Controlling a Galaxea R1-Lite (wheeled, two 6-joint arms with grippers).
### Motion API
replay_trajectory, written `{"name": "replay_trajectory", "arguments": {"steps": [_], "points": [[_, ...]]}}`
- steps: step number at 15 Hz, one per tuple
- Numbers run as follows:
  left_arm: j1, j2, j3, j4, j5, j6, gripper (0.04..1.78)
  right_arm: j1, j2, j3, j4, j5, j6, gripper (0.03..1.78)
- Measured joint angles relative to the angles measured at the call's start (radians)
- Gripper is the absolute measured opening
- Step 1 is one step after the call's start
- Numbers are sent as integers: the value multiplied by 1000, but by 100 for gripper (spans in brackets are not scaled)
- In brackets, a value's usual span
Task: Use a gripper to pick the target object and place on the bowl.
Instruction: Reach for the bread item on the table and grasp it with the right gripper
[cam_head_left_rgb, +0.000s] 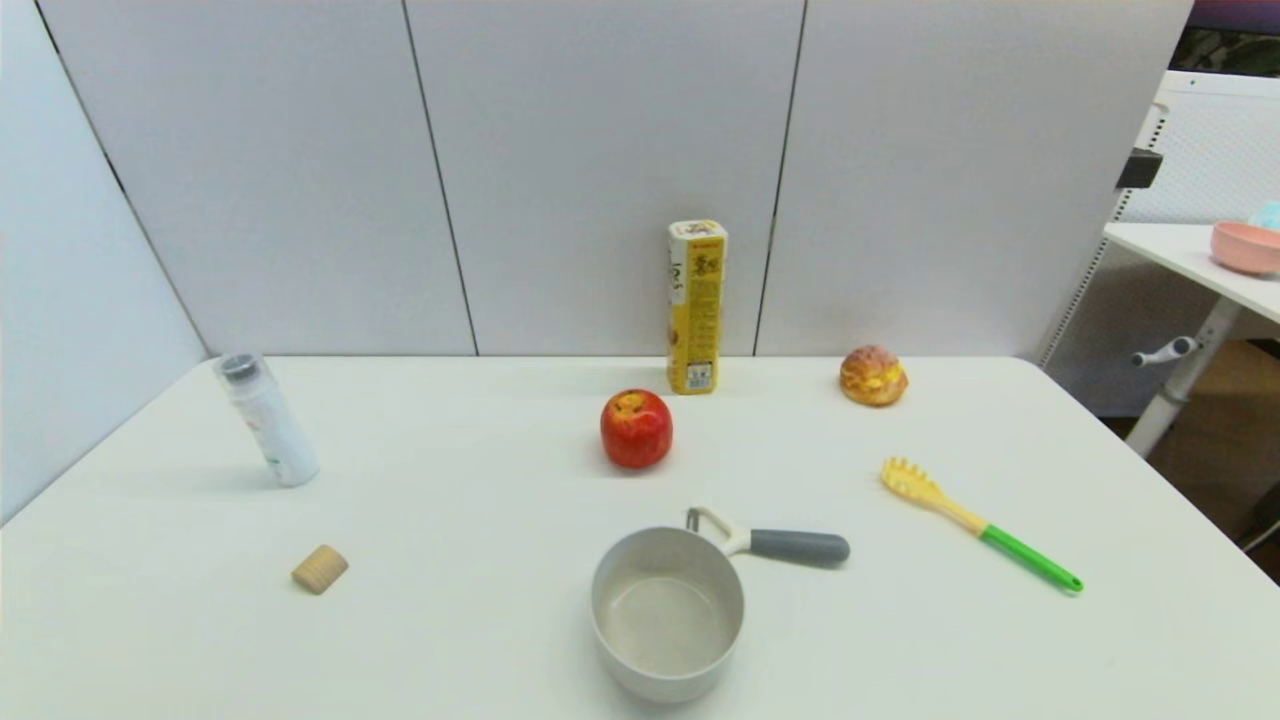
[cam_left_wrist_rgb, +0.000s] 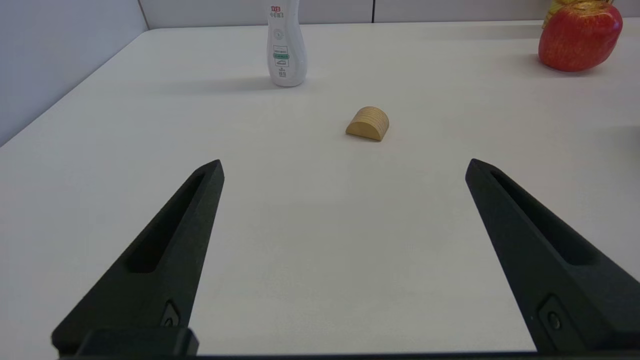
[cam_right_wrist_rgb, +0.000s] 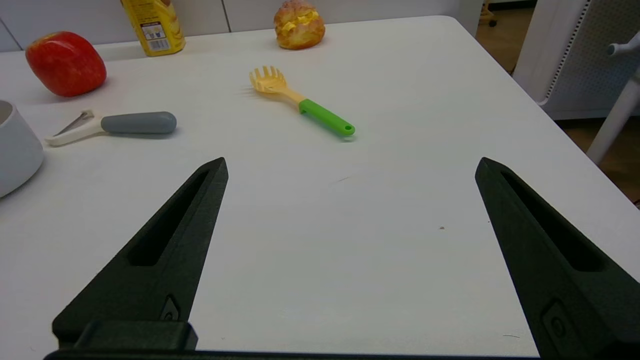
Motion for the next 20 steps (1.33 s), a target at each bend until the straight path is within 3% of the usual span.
{"name": "replay_trajectory", "arguments": {"steps": [8,11,15,20], "points": [[0,0,0,0,0,-1,171,0,6,-5,6,-2,16,171],[0,0,0,0,0,0,171,0,58,-73,9,8,14,171],[0,0,0,0,0,-1,171,7,266,-318,9,9,12,171],[0,0,0,0,0,0,171,13,678,-778,7,-1,19,171]]}}
